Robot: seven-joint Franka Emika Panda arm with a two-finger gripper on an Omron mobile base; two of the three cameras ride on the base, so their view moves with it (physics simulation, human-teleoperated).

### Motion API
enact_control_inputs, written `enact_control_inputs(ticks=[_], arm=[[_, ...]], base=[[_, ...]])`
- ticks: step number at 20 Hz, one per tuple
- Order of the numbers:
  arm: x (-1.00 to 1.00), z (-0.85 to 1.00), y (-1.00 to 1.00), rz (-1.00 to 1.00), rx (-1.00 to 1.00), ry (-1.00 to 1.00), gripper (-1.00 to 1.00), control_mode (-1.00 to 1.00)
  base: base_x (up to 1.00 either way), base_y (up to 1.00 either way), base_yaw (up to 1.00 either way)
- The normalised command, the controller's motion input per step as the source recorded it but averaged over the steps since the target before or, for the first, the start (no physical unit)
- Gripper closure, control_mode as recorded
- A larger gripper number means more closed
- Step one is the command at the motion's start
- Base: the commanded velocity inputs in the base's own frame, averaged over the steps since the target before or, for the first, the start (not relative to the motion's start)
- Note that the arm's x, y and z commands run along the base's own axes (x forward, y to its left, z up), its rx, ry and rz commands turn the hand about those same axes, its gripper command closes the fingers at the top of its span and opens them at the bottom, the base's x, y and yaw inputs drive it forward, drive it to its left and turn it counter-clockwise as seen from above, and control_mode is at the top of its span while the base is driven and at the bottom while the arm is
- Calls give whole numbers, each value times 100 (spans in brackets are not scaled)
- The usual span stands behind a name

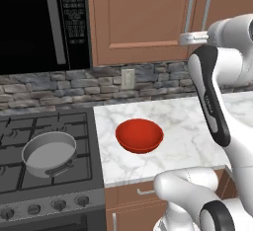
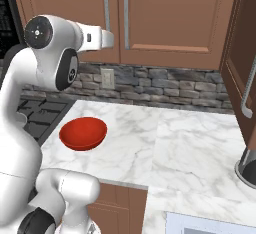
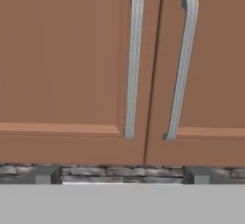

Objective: Open the cabinet and move the ladle to the pot. Then close the cabinet.

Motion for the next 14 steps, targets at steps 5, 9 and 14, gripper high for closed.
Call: enact_control_inputs(ticks=[5,9,14], arm=[[17,0,-3,0,0,-1,-100,-100],[24,1,-6,0,0,0,-100,-100],[25,5,-9,0,0,0,-100,-100]], base=[[0,0,0],[0,0,0],[0,0,0]])
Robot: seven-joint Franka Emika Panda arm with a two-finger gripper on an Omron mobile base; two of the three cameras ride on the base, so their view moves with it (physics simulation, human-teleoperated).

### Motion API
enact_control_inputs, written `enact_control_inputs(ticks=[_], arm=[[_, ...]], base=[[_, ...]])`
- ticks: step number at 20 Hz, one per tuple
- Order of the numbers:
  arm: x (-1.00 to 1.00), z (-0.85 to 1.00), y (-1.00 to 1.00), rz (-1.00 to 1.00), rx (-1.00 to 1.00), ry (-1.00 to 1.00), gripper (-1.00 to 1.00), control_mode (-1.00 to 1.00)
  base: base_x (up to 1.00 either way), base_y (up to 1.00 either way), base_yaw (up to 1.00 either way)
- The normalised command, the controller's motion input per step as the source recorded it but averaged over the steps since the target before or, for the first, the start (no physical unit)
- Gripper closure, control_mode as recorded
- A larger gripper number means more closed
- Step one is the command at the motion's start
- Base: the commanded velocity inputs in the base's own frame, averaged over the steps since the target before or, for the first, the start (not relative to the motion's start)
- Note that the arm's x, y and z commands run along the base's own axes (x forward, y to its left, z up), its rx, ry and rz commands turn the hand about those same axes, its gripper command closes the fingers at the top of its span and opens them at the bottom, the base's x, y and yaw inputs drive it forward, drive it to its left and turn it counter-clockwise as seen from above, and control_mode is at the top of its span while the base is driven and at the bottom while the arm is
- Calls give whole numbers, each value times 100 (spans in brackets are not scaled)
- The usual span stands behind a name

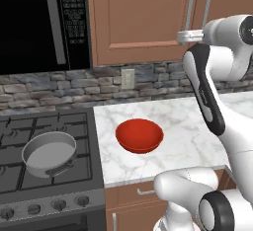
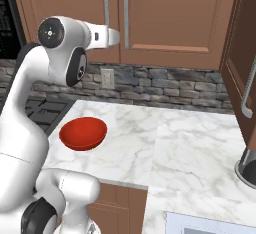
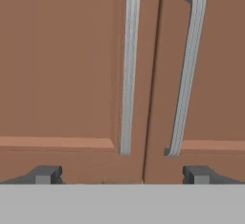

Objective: Open the cabinet and move the ladle to the pot. Then close the cabinet.

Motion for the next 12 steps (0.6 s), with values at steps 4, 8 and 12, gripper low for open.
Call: enact_control_inputs(ticks=[4,8,12], arm=[[24,1,-6,0,0,0,-100,-100],[26,0,-3,0,0,0,-100,-100],[29,0,0,0,0,0,-100,-100]], base=[[0,0,0],[0,0,0],[0,0,0]])
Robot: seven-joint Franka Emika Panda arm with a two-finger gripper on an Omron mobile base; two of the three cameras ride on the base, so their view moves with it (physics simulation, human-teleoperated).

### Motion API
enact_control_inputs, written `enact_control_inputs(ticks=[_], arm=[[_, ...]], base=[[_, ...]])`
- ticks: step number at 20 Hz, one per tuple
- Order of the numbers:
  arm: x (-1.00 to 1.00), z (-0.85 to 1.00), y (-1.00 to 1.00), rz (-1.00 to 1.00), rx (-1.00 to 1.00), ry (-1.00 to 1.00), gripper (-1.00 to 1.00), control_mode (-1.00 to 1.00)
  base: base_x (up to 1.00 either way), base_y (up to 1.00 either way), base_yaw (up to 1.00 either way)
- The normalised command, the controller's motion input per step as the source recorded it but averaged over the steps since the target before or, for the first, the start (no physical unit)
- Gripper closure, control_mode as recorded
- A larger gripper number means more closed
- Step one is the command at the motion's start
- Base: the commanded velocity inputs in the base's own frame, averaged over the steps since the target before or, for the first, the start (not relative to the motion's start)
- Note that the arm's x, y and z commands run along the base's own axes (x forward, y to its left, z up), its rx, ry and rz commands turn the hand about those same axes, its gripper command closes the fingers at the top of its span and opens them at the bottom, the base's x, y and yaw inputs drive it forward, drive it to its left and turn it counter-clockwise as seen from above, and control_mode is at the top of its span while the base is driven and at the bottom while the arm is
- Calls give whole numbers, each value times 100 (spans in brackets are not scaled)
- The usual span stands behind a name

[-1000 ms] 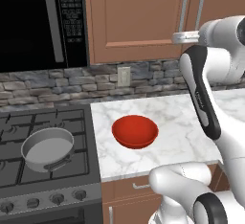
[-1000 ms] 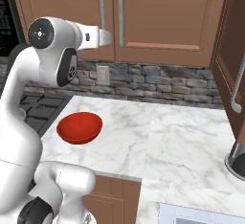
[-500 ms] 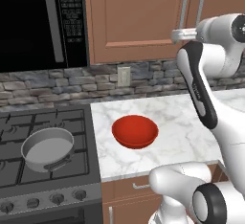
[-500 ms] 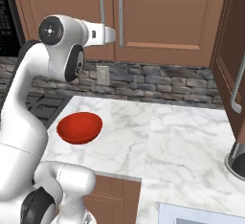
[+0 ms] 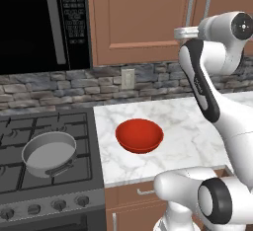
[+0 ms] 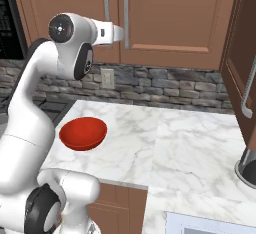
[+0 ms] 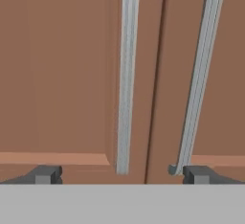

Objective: Open the cabinet and move the ladle to the pot. Then close the cabinet.

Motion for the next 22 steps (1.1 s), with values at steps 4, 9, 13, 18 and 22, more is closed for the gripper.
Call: enact_control_inputs(ticks=[4,9,13,18,22], arm=[[31,0,0,0,0,0,-100,-100],[28,0,0,0,0,0,-100,-100],[28,0,0,0,0,-1,-100,-100],[29,0,0,0,0,-2,-100,-100],[32,0,0,0,0,-4,-100,-100]], base=[[0,0,0],[0,0,0],[0,0,0],[0,0,0],[0,0,0]])
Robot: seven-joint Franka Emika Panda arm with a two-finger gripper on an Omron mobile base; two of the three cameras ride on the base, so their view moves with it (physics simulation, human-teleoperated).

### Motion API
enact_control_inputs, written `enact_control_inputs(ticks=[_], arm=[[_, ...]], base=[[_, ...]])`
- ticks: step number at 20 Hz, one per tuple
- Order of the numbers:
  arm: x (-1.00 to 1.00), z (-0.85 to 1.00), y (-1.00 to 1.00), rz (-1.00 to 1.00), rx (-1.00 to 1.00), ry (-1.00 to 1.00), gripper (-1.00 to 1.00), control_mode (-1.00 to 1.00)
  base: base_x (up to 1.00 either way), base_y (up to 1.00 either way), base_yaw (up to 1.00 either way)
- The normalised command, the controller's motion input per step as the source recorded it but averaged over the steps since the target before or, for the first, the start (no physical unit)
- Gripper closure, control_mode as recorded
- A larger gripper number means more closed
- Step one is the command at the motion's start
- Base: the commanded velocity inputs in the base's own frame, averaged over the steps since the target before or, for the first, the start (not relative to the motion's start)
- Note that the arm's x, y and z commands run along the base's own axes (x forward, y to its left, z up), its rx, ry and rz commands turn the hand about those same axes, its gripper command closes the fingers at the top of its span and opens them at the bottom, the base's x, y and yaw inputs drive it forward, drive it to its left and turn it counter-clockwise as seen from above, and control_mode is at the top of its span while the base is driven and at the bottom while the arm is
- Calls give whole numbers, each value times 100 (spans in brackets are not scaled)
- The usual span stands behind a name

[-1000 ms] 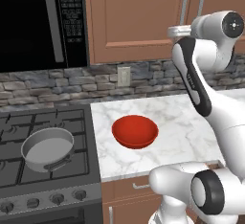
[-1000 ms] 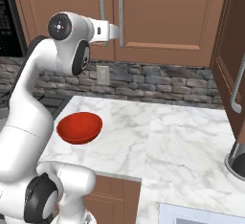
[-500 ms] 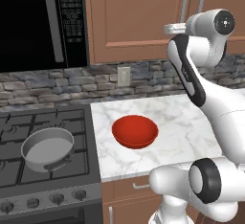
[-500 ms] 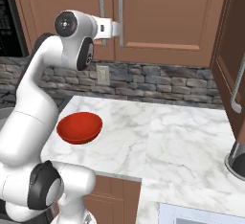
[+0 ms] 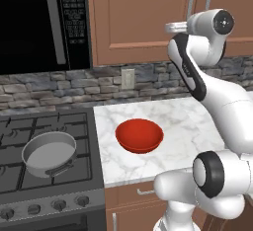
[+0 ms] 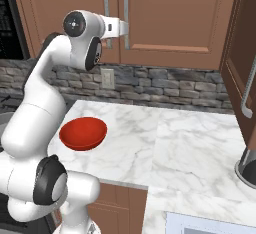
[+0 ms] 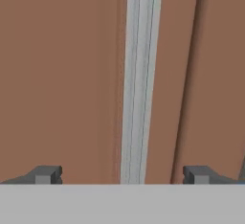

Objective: Open the cabinet and move the ladle to the pot. Then close the cabinet.

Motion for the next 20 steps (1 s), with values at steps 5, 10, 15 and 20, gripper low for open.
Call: enact_control_inputs(ticks=[5,10,15,20], arm=[[32,0,-1,0,0,-11,-100,-100],[35,0,-1,0,0,-9,-100,-100],[34,0,-2,0,0,-5,100,-100],[43,0,0,0,0,-2,100,-100]], base=[[0,0,0],[0,0,0],[0,0,0],[0,0,0]])
